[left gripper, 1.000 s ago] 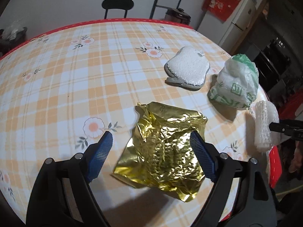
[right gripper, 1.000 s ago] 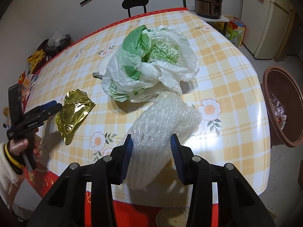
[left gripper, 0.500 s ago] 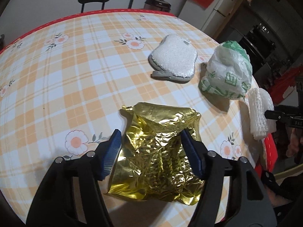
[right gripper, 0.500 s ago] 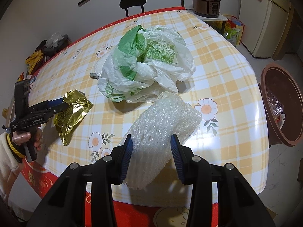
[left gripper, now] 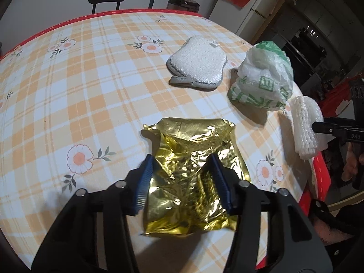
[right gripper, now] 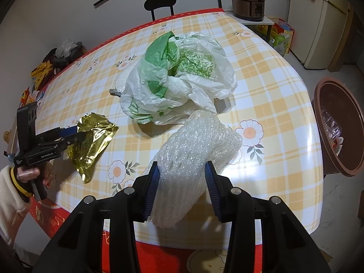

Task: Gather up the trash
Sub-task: 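Grasp the gold foil wrapper with the left tool while the right tool holds the bubble wrap, then carry the bubble wrap over the brown bin with the right tool while the left tool holds the foil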

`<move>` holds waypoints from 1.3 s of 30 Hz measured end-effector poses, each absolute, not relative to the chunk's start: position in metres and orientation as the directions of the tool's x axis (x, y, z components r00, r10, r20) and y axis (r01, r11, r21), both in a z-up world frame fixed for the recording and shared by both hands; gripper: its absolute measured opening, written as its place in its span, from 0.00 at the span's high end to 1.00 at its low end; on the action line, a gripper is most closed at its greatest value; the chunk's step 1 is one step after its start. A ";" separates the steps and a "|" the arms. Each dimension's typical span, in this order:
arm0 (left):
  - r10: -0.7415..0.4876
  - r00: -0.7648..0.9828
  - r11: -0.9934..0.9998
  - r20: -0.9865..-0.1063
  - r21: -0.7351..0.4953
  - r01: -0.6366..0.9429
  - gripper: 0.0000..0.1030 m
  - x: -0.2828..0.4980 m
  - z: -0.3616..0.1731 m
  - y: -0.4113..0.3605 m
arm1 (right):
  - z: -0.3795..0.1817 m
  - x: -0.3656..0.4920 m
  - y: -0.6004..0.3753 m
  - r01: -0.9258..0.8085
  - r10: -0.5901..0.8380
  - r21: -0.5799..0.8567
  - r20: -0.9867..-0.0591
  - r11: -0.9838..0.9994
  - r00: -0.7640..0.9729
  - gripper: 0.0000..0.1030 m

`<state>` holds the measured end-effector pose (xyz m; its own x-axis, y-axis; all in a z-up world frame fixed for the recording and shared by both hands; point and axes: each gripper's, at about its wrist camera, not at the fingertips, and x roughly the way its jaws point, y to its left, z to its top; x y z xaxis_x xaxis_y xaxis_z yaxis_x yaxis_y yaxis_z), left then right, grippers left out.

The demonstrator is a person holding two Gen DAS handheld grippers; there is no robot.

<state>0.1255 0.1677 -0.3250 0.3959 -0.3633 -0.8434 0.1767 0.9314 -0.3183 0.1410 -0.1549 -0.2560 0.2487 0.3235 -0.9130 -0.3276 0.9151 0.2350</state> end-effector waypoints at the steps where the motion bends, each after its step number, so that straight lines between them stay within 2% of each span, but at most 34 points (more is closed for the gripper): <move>1: -0.357 0.405 0.934 -0.842 -0.312 0.177 0.53 0.122 -0.323 0.166 | -0.255 0.141 -0.154 -0.330 0.325 0.236 -0.912 0.914 0.249 0.60; 7: -0.337 0.451 0.942 -0.827 -0.294 0.163 0.54 0.096 -0.312 0.159 | -0.252 0.139 -0.155 -0.332 0.334 0.242 -0.907 0.912 0.256 0.60; 19: -0.300 0.599 0.936 -0.742 -0.351 0.033 0.56 0.035 -0.271 0.156 | -0.237 0.135 -0.157 -0.342 0.361 0.259 -0.890 0.903 0.278 0.60; 33: -0.150 0.684 0.956 -0.714 -0.280 -0.082 0.55 -0.006 -0.227 0.171 | -0.218 0.127 -0.161 -0.392 0.420 0.295 -0.862 0.871 0.283 0.60; 39: -0.101 0.722 0.954 -0.685 -0.272 -0.125 0.55 -0.012 -0.205 0.154 | -0.205 0.137 -0.175 -0.431 0.447 0.302 -0.847 0.850 0.287 0.60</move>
